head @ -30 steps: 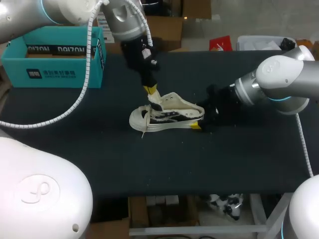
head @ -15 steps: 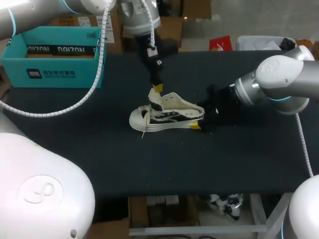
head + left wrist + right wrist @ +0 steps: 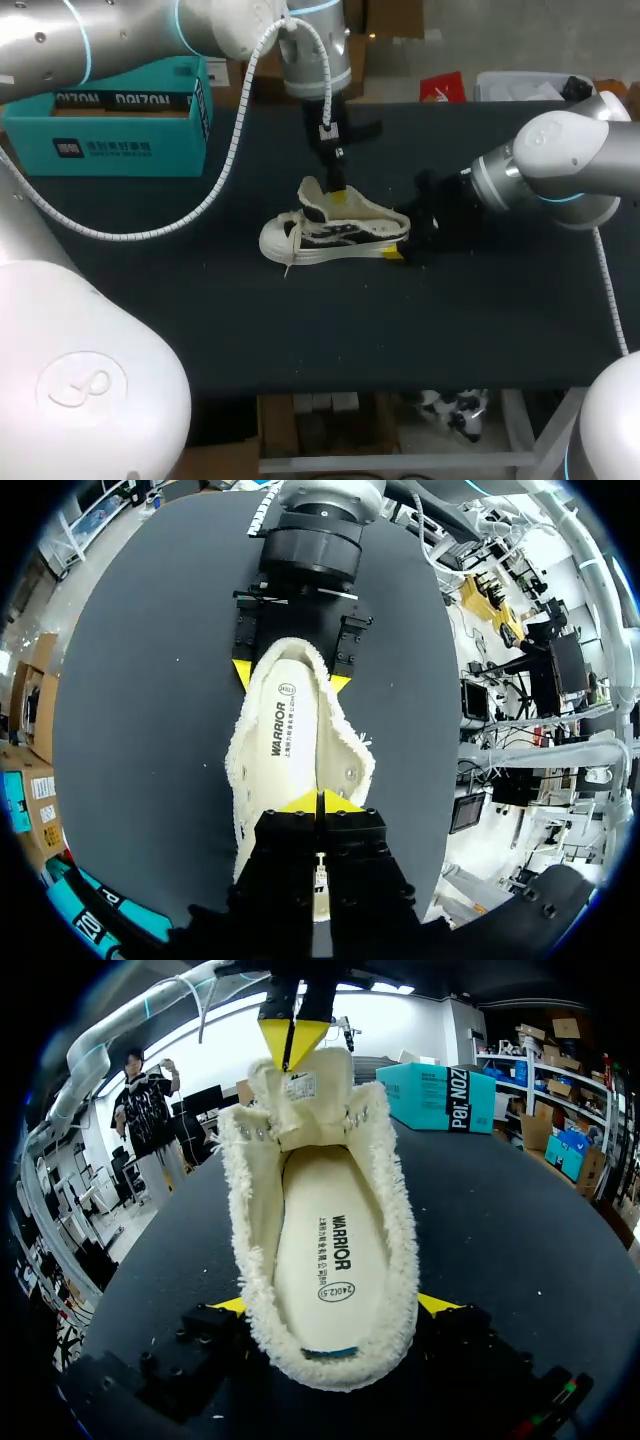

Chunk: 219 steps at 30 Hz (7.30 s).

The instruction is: Open the shoe tongue, take the insole out of the shoe, put the insole back into the shoe, and pack the shoe into the shoebox

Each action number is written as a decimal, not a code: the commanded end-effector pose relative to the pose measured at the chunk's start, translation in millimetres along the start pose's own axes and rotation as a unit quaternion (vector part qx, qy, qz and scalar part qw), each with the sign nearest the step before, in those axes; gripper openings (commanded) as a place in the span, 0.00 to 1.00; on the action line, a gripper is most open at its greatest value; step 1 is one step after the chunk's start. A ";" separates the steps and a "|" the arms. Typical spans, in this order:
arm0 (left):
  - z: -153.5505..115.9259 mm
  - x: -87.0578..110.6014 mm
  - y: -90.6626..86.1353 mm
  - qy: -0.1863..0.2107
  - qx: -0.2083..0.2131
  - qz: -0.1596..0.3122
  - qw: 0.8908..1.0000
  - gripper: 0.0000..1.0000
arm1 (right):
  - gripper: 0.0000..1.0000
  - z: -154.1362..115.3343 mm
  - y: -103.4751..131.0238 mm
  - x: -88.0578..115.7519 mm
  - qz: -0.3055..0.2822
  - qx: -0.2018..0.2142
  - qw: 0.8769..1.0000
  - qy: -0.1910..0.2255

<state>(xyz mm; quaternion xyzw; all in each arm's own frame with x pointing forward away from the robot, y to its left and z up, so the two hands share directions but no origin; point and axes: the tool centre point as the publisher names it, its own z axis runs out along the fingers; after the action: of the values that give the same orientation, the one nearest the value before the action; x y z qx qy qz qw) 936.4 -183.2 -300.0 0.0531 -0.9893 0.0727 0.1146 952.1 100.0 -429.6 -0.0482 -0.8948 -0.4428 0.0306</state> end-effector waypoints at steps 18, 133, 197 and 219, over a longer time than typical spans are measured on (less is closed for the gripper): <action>69.5 0.7 5.3 0.034 -0.035 0.031 0.998 0.00 | 0.00 5.2 -3.5 -1.1 0.000 -0.001 1.000 0.001; 24.0 -29.3 -25.2 -0.088 0.092 0.062 0.990 0.00 | 0.00 5.2 -3.5 -1.1 0.000 -0.001 1.000 0.001; -49.1 21.7 -77.3 -0.087 0.227 0.084 0.966 0.00 | 1.00 -16.6 -0.5 -0.7 0.019 0.020 0.999 -0.015; -162.1 80.5 -91.4 0.043 0.395 0.113 0.911 0.00 | 1.00 -117.9 34.7 -9.2 0.022 0.199 0.980 -0.020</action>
<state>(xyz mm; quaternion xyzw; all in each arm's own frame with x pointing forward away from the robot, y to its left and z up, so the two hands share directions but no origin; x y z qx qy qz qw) 899.2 -268.8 -120.8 -0.0186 -0.8796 0.4625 0.1096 963.7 24.2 -351.8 -0.0733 -0.9467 -0.3130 0.0219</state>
